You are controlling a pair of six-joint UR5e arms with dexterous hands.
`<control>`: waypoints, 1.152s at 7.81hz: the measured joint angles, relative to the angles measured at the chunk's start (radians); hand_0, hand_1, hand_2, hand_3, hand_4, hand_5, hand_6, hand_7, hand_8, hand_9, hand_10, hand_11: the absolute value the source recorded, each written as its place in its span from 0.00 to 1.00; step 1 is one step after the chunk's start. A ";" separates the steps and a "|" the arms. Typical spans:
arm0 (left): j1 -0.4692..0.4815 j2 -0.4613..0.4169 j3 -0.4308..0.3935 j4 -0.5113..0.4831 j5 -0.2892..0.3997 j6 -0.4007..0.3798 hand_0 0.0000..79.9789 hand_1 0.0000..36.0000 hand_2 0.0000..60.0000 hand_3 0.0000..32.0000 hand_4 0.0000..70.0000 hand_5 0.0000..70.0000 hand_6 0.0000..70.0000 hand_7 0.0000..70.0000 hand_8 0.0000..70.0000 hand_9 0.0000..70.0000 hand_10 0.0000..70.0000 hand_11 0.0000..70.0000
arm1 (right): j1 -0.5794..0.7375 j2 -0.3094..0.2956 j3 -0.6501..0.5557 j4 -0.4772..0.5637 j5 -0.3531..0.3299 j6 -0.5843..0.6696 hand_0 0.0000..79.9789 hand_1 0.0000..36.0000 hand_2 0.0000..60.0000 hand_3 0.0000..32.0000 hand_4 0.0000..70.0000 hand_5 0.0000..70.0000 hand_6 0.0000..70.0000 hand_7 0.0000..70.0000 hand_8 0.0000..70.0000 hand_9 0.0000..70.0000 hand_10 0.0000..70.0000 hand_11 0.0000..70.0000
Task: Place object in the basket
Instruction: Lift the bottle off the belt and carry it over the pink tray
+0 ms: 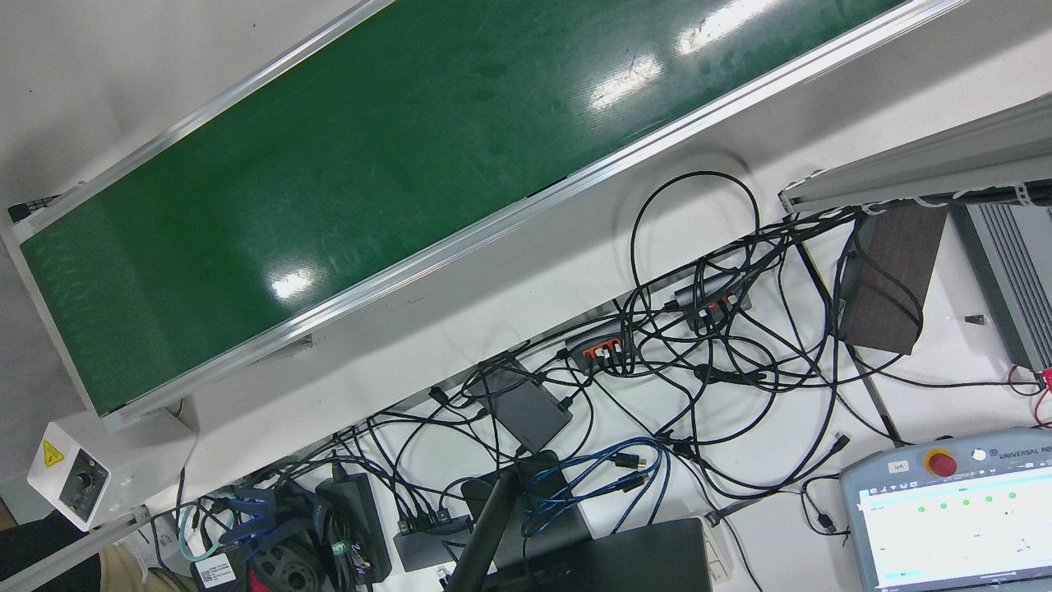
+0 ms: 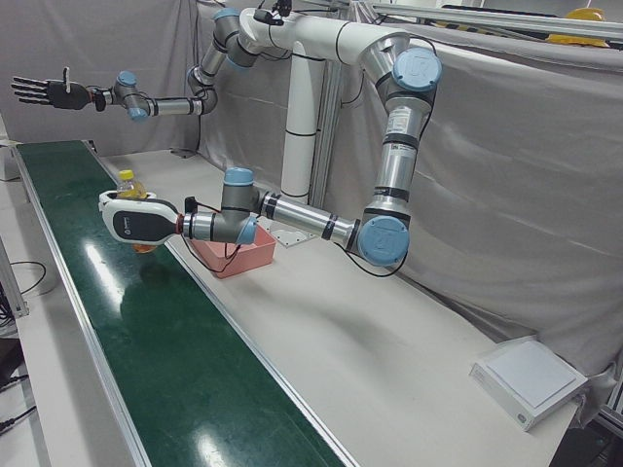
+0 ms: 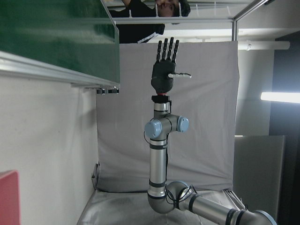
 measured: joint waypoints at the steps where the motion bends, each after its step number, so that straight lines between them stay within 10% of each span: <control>1: 0.024 -0.003 -0.047 0.017 0.034 0.001 0.97 0.73 1.00 0.00 1.00 1.00 1.00 1.00 1.00 1.00 1.00 1.00 | 0.000 0.000 0.000 0.000 0.000 0.000 0.00 0.00 0.00 0.00 0.00 0.00 0.00 0.00 0.00 0.00 0.00 0.00; 7: 0.279 -0.002 -0.279 0.084 0.158 0.131 1.00 0.55 1.00 0.00 1.00 1.00 1.00 1.00 1.00 1.00 1.00 1.00 | 0.000 0.000 0.000 0.000 0.000 0.000 0.00 0.00 0.00 0.00 0.00 0.00 0.00 0.00 0.00 0.00 0.00 0.00; 8: 0.319 -0.003 -0.293 0.089 0.160 0.156 1.00 0.48 0.79 0.00 1.00 1.00 1.00 1.00 1.00 1.00 1.00 1.00 | 0.000 0.000 0.000 0.000 0.000 0.000 0.00 0.00 0.00 0.00 0.00 0.00 0.00 0.00 0.00 0.00 0.00 0.00; 9: 0.347 -0.003 -0.299 0.091 0.161 0.168 1.00 0.35 0.36 0.00 1.00 1.00 1.00 1.00 1.00 1.00 1.00 1.00 | 0.000 0.000 0.000 0.000 0.000 0.000 0.00 0.00 0.00 0.00 0.00 0.00 0.00 0.00 0.00 0.00 0.00 0.00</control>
